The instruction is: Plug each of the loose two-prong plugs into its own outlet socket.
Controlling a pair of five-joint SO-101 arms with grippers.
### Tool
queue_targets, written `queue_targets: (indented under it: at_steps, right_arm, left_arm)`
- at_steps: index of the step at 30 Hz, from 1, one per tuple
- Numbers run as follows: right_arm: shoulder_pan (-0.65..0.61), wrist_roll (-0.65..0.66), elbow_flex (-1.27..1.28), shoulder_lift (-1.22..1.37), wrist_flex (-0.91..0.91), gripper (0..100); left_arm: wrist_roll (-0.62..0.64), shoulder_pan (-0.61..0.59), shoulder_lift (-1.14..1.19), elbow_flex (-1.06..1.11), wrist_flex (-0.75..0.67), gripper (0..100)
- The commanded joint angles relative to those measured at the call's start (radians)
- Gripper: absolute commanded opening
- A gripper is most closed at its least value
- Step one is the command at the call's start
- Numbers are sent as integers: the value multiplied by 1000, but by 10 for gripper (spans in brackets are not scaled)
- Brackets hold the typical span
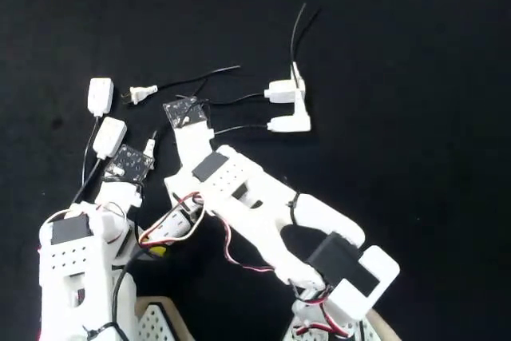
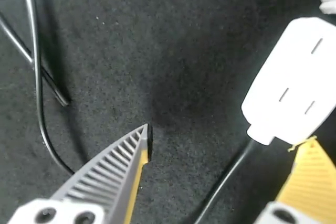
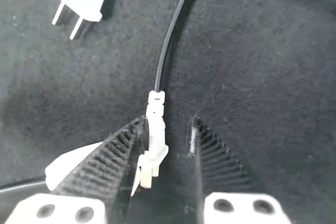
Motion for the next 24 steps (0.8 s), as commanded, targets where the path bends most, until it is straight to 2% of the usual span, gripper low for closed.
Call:
queue_targets:
  at_steps: [1, 6, 10, 19, 24]
  right_arm:
    - [-20, -8, -36, -10, 8, 126]
    - [-21, -8, -68, -84, 109, 126]
    - [-38, -9, -64, -96, 112, 126]
    - [-86, 0, -76, 31, 48, 124]
    - [-81, 2, -140, 84, 112, 124]
  left_arm:
    - [-5, -5, -12, -5, -17, 413]
    - [-5, -5, -12, -4, -18, 413]
    - [-5, -5, -12, -4, -18, 413]
    - [-5, -5, -12, -4, -18, 413]
    - [-5, -7, -12, -4, -17, 413]
